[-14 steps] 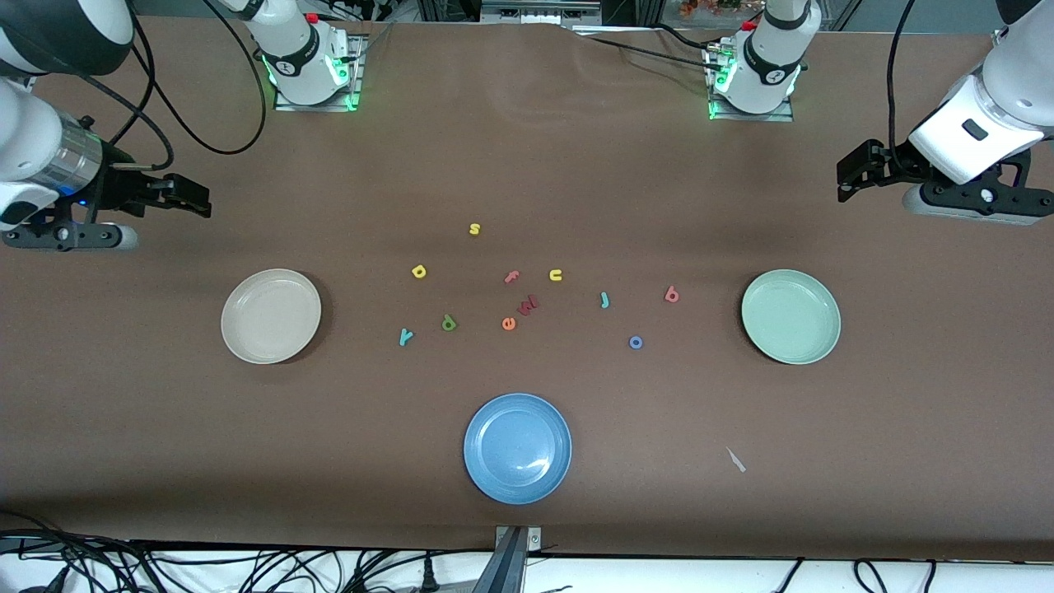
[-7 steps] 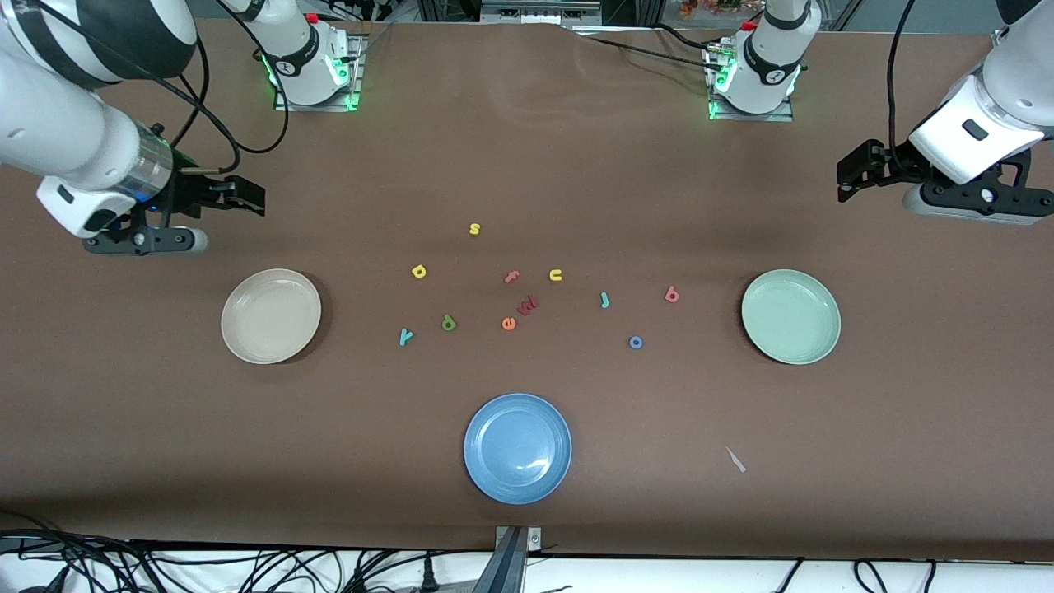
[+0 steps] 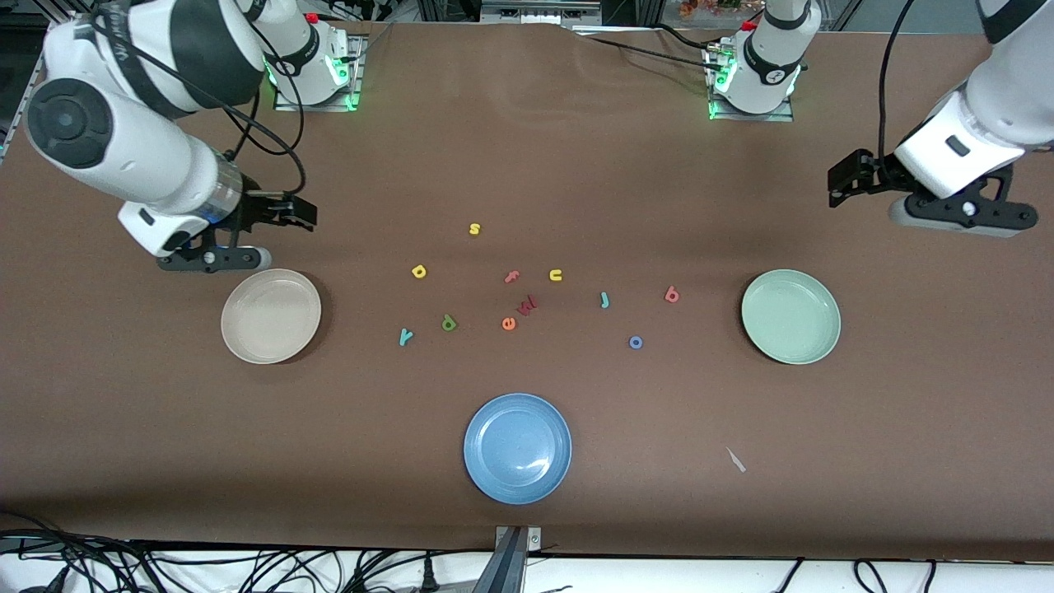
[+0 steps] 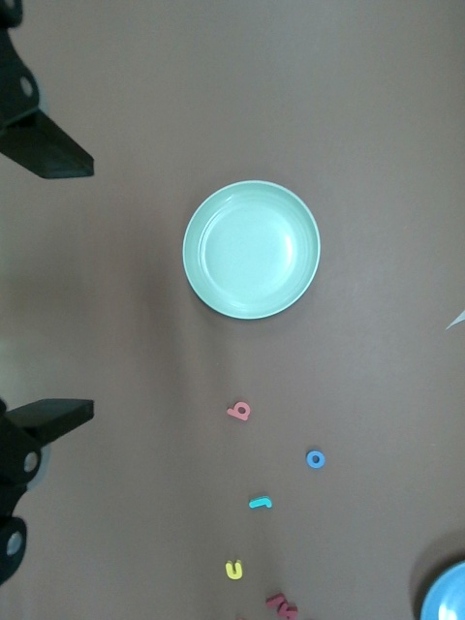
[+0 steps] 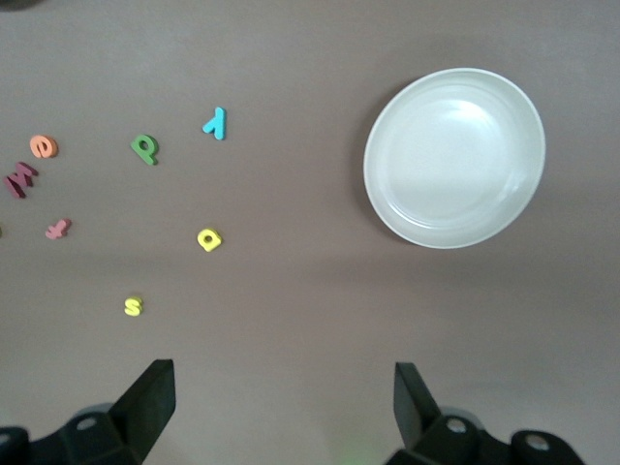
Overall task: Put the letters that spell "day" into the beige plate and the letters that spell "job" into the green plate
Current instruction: 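Reach the right gripper to the yellow letter while the left gripper reaches the blue o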
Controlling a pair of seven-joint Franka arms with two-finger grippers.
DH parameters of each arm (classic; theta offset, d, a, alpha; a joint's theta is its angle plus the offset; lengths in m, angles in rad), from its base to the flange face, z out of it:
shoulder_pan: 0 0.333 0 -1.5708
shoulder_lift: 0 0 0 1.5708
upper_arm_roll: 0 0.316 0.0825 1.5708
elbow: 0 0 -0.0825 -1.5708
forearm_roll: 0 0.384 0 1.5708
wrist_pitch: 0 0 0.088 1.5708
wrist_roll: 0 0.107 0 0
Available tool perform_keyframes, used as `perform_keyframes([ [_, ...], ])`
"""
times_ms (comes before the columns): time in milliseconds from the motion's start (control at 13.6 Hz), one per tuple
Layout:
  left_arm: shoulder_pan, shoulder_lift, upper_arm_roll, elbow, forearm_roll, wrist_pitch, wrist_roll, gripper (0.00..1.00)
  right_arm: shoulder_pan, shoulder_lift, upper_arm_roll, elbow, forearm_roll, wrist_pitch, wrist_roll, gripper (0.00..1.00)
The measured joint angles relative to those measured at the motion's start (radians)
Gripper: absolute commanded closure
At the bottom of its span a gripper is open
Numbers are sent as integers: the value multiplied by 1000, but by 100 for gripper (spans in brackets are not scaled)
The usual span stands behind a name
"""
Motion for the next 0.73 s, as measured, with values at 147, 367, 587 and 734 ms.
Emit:
perform_keyframes([
  [147,-8,43,-3,0,0,2,0,0,24,1,0,-46,0,64,17,0],
  [367,-12,109,-23,13,0,9,0,0,53,4,5,-138,2,212,54,0],
  [587,-68,203,-30,30,0,55,-1,0,81,70,32,-243,3,409,118,0],
  [734,-107,284,-31,73,0,85,-3,0,91,136,58,-260,3,479,152,0],
])
